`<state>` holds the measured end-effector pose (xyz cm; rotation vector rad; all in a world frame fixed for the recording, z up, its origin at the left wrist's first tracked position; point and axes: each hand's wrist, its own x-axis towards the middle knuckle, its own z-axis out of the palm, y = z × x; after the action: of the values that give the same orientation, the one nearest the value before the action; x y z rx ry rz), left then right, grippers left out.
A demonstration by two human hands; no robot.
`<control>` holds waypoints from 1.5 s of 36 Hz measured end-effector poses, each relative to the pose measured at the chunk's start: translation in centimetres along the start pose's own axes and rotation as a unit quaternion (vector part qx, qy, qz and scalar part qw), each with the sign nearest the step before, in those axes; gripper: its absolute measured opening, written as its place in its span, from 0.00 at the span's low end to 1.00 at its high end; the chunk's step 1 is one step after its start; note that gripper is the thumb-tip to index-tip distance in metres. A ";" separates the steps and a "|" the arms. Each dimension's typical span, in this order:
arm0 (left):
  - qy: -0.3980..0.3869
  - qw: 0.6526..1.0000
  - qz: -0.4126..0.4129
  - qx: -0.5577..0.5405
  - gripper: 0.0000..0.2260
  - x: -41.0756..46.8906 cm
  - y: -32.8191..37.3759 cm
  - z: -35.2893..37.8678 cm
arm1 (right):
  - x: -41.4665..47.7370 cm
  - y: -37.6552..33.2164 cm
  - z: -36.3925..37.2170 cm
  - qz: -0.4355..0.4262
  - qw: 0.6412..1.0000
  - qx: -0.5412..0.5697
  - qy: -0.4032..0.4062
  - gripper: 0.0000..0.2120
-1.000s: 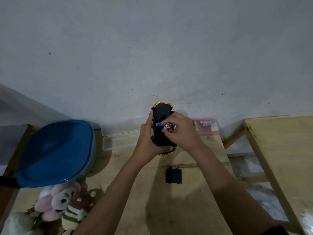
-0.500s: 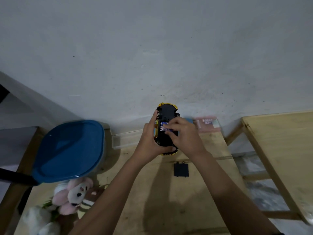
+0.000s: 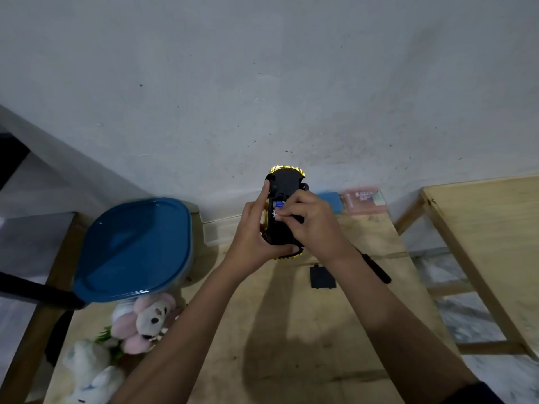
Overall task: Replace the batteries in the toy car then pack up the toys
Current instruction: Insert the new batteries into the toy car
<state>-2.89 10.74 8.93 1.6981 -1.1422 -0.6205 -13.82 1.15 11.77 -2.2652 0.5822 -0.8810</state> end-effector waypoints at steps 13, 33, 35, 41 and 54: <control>0.008 0.999 -0.030 -0.008 0.57 0.8 -2.8 -0.2 | 1.4 2.3 1.6 0.028 0.997 0.042 -0.055 0.05; 0.077 0.985 -0.153 -0.010 0.55 0.7 -8.2 -1.4 | -2.1 15.3 5.5 0.217 0.952 -0.117 -0.179 0.18; 0.079 0.985 -0.154 -0.007 0.55 0.6 -8.3 -1.5 | -2.3 15.7 5.8 0.219 0.950 -0.133 -0.181 0.15; 0.075 0.986 -0.149 -0.014 0.55 0.6 -8.0 -1.3 | -2.7 15.8 5.5 0.248 0.939 -0.157 -0.180 0.12; 0.064 0.990 -0.124 -0.030 0.56 1.0 -5.0 -0.8 | 1.1 6.8 1.3 0.262 0.934 0.241 0.027 0.12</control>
<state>0.23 10.64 4.78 1.8146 -0.8203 -0.6802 -13.26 -3.78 6.77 -1.5415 0.8403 -0.7157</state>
